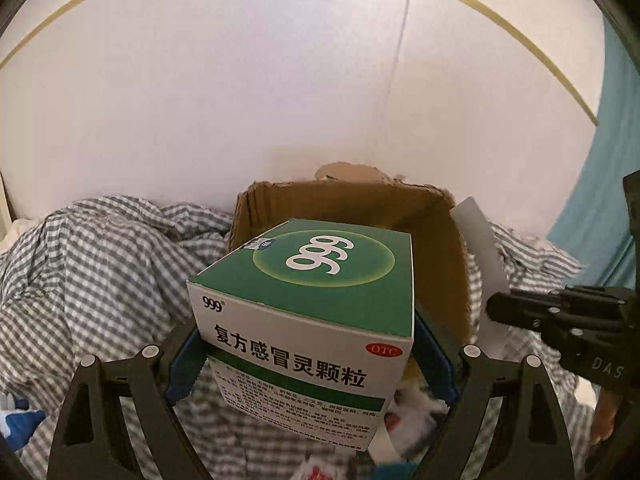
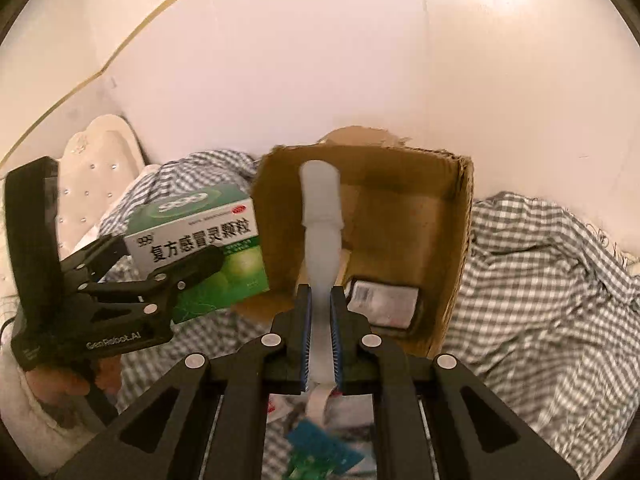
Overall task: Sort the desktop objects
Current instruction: 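Lower the green box and white tube into the cardboard box, open both tools, then grasp the red-and-white sachet with the left tool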
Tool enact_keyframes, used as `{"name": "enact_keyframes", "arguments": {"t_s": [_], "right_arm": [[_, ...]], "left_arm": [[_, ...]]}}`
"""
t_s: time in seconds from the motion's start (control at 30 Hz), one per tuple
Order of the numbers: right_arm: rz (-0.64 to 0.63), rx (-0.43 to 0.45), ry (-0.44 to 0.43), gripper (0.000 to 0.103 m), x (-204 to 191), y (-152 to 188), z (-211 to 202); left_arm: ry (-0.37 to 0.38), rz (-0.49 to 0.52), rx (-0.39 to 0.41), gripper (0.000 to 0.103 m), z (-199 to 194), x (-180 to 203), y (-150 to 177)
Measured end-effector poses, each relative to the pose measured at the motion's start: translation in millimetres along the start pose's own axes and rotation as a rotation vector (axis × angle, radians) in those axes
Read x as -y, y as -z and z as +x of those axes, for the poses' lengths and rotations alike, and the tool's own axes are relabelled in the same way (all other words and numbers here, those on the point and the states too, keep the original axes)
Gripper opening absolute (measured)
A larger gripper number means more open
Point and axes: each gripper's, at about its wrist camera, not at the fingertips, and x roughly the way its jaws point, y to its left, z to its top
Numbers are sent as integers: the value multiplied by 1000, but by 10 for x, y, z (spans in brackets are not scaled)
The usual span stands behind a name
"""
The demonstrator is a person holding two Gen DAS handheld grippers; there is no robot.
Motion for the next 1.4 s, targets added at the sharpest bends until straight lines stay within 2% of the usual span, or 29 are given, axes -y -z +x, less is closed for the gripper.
{"name": "enact_keyframes", "arguments": {"t_s": [0.1,0.33,0.5,0.6,0.67,0.73,0.77,0.83,1.0,1.17,1.3,1.4], "right_arm": [[40,-20,-22,8,165,-93,280],[71,-42,-10,8,437,-175,1003],[89,-34,18,9,630,-253,1315],[111,-22,29,17,708,-289,1386],[112,0,41,30,724,-326,1389],[109,24,-4,41,732,-344,1322],[104,31,1,55,710,-354,1275],[82,46,59,63,664,-395,1181],[110,60,49,63,608,-468,823],[77,61,70,63,446,-475,261],[13,56,95,63,191,-347,-199],[-43,42,119,63,31,-45,-464]], "left_arm": [[-25,-18,-15,92,270,38,-27],[-67,11,-32,92,968,152,-23],[-90,1,-21,93,1306,148,-43],[-89,-34,-43,95,1430,112,-52],[-102,-25,-65,95,1445,109,-73],[-114,-1,-52,95,1349,125,-109],[-108,17,-42,95,1276,141,-137],[-123,43,-23,98,1121,166,-196],[-134,63,32,99,653,110,-389],[-142,61,47,102,107,5,-446],[-164,78,30,102,-104,-134,-261],[-150,59,-19,102,-267,-192,27]]}}
